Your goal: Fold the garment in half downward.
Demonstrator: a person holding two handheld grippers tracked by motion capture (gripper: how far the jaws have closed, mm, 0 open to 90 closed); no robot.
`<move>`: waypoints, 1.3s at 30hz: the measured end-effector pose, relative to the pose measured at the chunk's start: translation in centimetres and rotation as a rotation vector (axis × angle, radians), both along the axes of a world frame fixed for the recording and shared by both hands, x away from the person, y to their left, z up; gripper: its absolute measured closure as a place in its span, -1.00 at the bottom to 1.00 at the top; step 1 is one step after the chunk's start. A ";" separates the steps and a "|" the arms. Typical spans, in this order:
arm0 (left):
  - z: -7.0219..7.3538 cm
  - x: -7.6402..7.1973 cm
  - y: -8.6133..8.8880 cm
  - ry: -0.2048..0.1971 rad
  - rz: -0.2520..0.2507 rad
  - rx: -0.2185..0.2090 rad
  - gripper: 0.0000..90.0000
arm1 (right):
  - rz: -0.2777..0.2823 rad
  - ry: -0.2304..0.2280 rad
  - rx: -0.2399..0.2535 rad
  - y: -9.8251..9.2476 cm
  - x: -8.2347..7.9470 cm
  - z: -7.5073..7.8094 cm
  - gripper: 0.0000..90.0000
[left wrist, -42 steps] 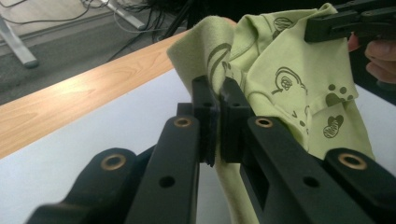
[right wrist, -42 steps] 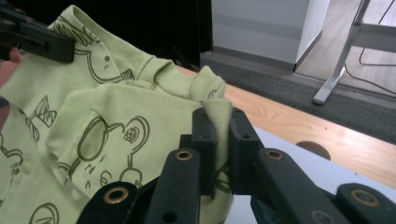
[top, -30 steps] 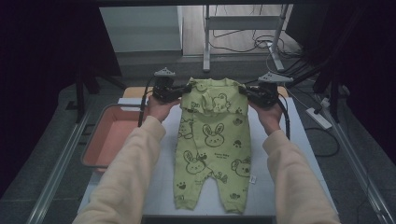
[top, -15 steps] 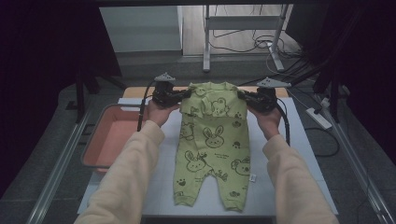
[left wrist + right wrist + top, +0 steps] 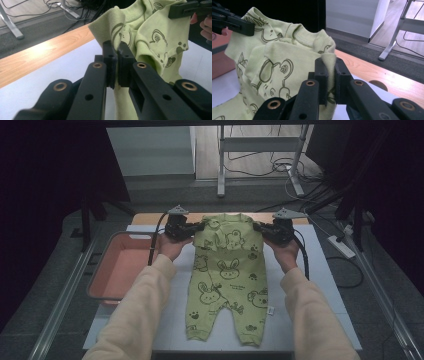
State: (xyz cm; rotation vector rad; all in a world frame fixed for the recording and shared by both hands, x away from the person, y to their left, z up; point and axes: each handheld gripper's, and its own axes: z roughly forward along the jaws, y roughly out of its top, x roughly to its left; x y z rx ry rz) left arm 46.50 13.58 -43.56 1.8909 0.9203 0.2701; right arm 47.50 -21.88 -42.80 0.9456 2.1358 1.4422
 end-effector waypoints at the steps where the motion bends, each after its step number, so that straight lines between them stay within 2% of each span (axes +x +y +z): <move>1: 0.0 0.0 0.0 0.000 0.000 0.000 0.91 | 0.003 0.002 0.001 0.0 0.0 -0.1 0.84; 8: -1.1 -0.3 -0.1 0.004 -0.007 -0.002 0.91 | 0.009 0.007 -0.001 -0.2 -0.4 -0.6 0.84; 18: -1.9 -1.7 -0.2 0.020 -0.024 -0.015 0.91 | 0.013 0.014 0.008 -0.1 -1.7 -1.3 0.84; 30: -2.1 -3.5 0.1 0.045 -0.049 -0.053 0.90 | 0.021 0.015 0.026 -0.2 -3.3 -1.4 0.84; 39: -2.1 -4.6 0.4 0.030 -0.058 -0.063 0.90 | 0.035 0.009 0.037 -0.2 -4.2 -1.4 0.84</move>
